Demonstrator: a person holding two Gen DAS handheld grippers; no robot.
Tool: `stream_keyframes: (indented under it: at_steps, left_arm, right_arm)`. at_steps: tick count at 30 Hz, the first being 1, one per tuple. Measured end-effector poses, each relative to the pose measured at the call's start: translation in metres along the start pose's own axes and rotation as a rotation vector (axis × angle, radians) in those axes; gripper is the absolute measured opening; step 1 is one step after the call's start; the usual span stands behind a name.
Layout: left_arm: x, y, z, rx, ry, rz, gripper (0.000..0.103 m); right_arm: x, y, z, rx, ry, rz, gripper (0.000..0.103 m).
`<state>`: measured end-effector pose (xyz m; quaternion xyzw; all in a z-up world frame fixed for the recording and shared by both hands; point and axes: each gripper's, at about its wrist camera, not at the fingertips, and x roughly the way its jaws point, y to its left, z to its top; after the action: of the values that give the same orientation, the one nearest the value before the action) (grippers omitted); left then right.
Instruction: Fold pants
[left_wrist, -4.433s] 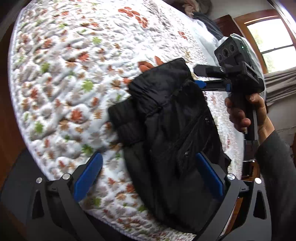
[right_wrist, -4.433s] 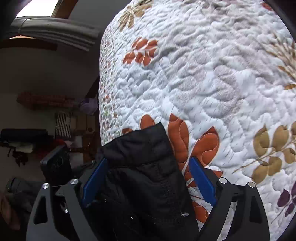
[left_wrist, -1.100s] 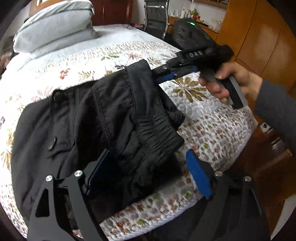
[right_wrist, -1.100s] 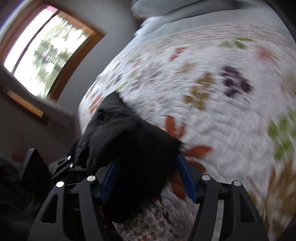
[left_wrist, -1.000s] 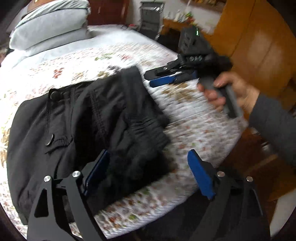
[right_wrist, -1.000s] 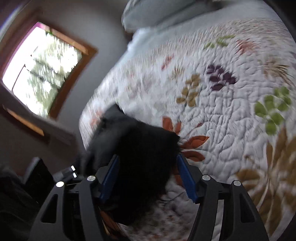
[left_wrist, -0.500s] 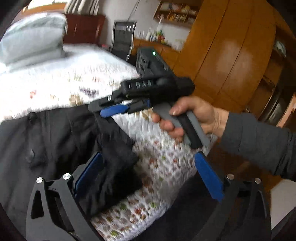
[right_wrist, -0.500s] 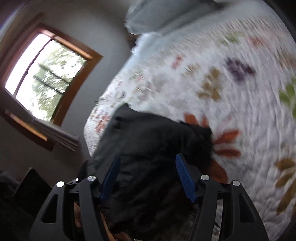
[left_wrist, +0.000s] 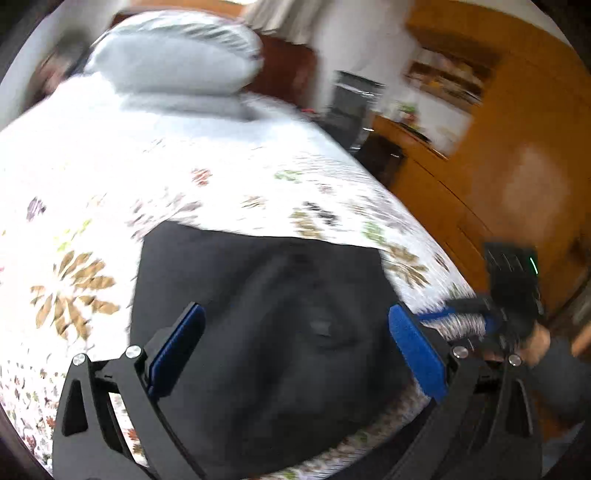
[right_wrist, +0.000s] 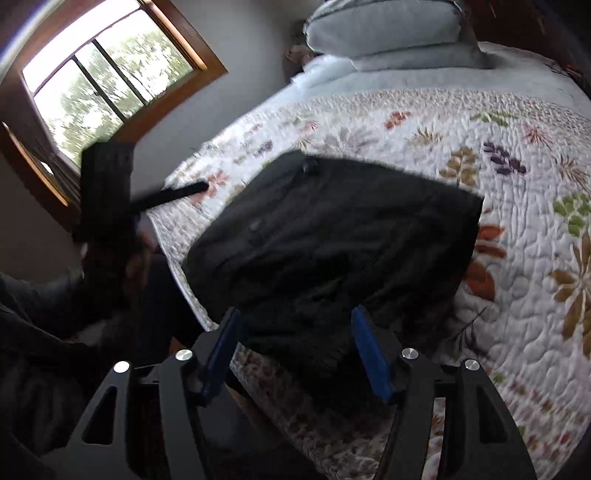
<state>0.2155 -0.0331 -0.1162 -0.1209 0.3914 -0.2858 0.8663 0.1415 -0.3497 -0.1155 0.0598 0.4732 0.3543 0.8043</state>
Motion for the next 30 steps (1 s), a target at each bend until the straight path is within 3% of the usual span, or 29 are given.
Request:
stream_keyframes:
  at_steps: [5,10,13,16,18,20,22,24,27,30]
  left_arm:
    - [0.033,0.052,-0.011,-0.124,0.127,0.047,0.099]
    - [0.033,0.053,-0.012,-0.075,0.133,0.07,0.099]
    - [0.022,0.054,-0.008,-0.092,0.111,0.053,0.099]
    - [0.015,0.059,-0.011,-0.082,0.093,0.12,0.099]
    - [0.021,0.072,-0.015,-0.12,0.144,0.159,0.099]
    - [0.03,0.083,-0.02,-0.162,0.208,0.149,0.099]
    - [0.035,0.091,-0.024,-0.189,0.226,0.132,0.1]
    - [0.033,0.094,-0.022,-0.195,0.234,0.123,0.099]
    - [0.022,0.095,-0.013,-0.172,0.206,0.134,0.099]
    - [0.019,0.097,-0.003,-0.155,0.196,0.157,0.099]
  right_arm:
    - [0.018,-0.005,-0.014,0.053,0.055,-0.034,0.062]
    - [0.018,-0.001,-0.017,0.063,0.076,-0.072,0.062]
    - [-0.008,0.002,-0.008,0.085,0.005,-0.123,0.064]
    - [-0.015,0.006,-0.009,0.111,-0.022,-0.185,0.064]
    - [-0.008,0.006,-0.011,0.125,-0.025,-0.229,0.064]
    - [0.008,0.003,-0.012,0.163,0.009,-0.246,0.064]
    - [0.027,0.001,-0.019,0.176,0.084,-0.273,0.065]
    - [0.03,0.002,-0.02,0.166,0.104,-0.284,0.065]
    - [0.007,0.003,-0.002,0.174,0.034,-0.279,0.064]
    - [-0.005,-0.01,0.027,0.197,-0.035,-0.328,0.065]
